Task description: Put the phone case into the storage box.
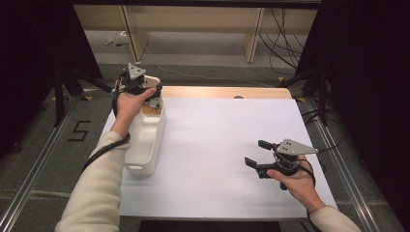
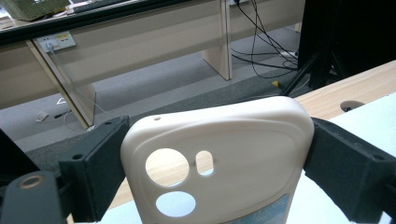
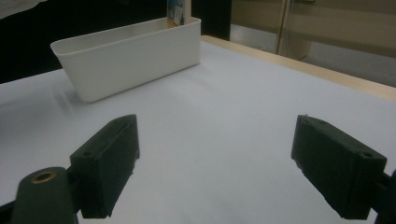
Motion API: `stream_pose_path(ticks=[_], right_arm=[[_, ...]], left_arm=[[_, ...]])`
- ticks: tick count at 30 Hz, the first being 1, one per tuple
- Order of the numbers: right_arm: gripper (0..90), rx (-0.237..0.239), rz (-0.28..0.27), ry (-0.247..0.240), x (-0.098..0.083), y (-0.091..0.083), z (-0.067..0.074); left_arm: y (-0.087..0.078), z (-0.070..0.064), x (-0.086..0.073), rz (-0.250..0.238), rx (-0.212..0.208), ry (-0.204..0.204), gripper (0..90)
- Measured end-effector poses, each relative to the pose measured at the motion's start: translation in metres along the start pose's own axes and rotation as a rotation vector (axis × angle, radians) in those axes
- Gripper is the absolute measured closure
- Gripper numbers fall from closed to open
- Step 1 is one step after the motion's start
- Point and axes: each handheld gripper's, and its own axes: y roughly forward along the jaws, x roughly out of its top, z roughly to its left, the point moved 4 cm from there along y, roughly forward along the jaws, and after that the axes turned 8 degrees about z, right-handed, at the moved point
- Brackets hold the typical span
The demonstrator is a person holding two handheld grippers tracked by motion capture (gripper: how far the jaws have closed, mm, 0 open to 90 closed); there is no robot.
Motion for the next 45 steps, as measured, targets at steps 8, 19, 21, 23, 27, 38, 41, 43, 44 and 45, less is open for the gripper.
stream_pose_path(ticks=[8, 19, 21, 23, 27, 38, 41, 43, 44, 45], right_arm=[[16.2, -0.004, -0.003, -0.003, 0.0005, -0.0002, -0.0009], [16.3, 0.0, -0.01, 0.001, 0.001, -0.0002, -0.0012], [16.3, 0.001, -0.009, 0.0, 0.001, -0.0001, -0.0012], [16.3, 0.002, -0.008, 0.001, 0.0009, -0.0001, -0.0012], [16.3, -0.001, -0.006, 0.005, 0.0005, 0.0002, -0.0017], [16.7, 0.001, -0.009, 0.006, 0.0011, -0.0009, -0.0019], [16.7, 0.0, -0.009, 0.007, 0.0011, -0.0009, -0.0018], [16.7, 0.001, -0.009, 0.008, 0.0011, -0.0009, -0.0018], [16.7, 0.001, -0.008, 0.01, 0.001, -0.0006, -0.0019], [16.7, -0.001, -0.004, 0.01, 0.0009, -0.0008, -0.002]], left_arm=[[0.0003, 0.0003, 0.0022, 0.002, 0.001, 0.003, 10.7], [0.0042, -0.0009, 0.0011, 0.009, 0.002, 0.001, 10.7], [0.0045, -0.0009, 0.001, 0.009, 0.002, 0.0, 10.7], [0.0048, -0.0008, 0.0011, 0.008, 0.002, -0.001, 10.7], [0.0057, 0.0006, 0.0004, 0.012, 0.006, -0.002, 10.7], [0.0091, -0.0004, -0.0014, 0.015, 0.008, -0.002, 10.7], [0.0089, 0.0002, -0.0019, 0.015, 0.009, -0.005, 10.7], [0.0083, 0.0008, -0.0023, 0.015, 0.011, -0.003, 10.7], [0.0083, 0.001, -0.0025, 0.016, 0.011, -0.001, 10.7], [0.0082, 0.0014, -0.0027, 0.018, 0.011, -0.001, 10.7]])
